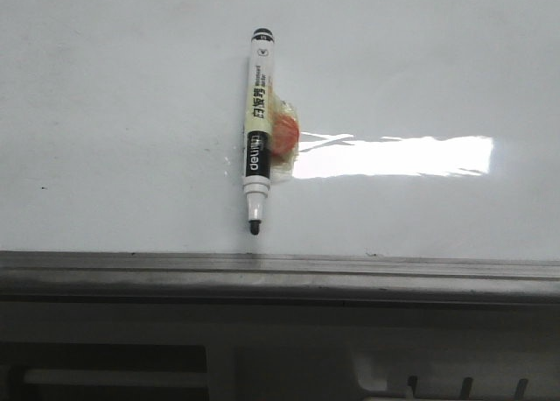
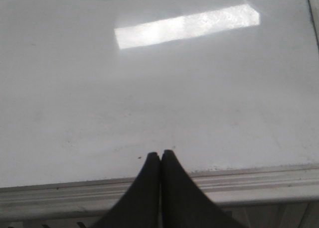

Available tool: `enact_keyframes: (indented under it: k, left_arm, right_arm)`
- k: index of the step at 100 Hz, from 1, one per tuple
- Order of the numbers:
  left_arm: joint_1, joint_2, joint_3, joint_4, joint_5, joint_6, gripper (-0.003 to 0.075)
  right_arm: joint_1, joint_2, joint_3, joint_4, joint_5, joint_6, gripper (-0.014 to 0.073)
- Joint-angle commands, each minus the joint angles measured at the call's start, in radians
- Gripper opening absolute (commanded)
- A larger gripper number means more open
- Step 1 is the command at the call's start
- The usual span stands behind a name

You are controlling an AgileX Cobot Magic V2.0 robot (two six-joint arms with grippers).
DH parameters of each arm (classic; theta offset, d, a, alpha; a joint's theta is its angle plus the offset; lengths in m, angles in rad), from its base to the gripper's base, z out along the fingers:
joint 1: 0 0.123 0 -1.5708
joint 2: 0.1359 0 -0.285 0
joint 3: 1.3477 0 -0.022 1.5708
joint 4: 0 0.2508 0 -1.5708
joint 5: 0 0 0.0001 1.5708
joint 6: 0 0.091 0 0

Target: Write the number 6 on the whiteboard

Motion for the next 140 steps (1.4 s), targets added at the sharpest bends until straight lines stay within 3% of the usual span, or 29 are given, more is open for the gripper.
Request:
enact_keyframes:
  k: [1,77,96,104,115,125,140]
  left_arm:
    - [0.001,-0.032,0.043,-0.006,-0.063,-0.011,-0.0019]
    - [0.001,-0.030,0.043,-0.006,-0.063,-0.011,-0.0019]
    - [0.001,-0.030,0.043,-0.021,-0.069,-0.011,-0.0019]
    - [0.001,-0.030,0.043,-0.138,-0.102,-0.011,-0.0019]
    - [0.001,-0.030,0.043,-0.542,-0.167,-0.011,-0.0019]
    - [0.001,-0.030,0.043,-0.745,-0.177,-0.011,-0.0019]
    - [0.001,-0.030,0.043,-0.873,-0.178,-0.011,-0.0019]
  right_arm:
    - [0.002,-0.021,0.027,-0.003,-0.015,-0.006,-0.0064]
    - [0.002,-0.021,0.027,-0.004,-0.015,-0.006,-0.0064]
    - [0.002,-0.021,0.027,-0.169,-0.125,-0.006,-0.0064]
    - [0.002,-0.021,0.027,-0.168,-0.299,-0.004,-0.0064]
    - [0.002,-0.021,0.027,-0.168,-0.503,-0.004,-0.0064]
    - [0.002,-0.021,0.027,-0.145,-0.651,0.045,-0.0064]
    - [0.002,-0.021,0.025,-0.005,-0.645,0.186,-0.0064]
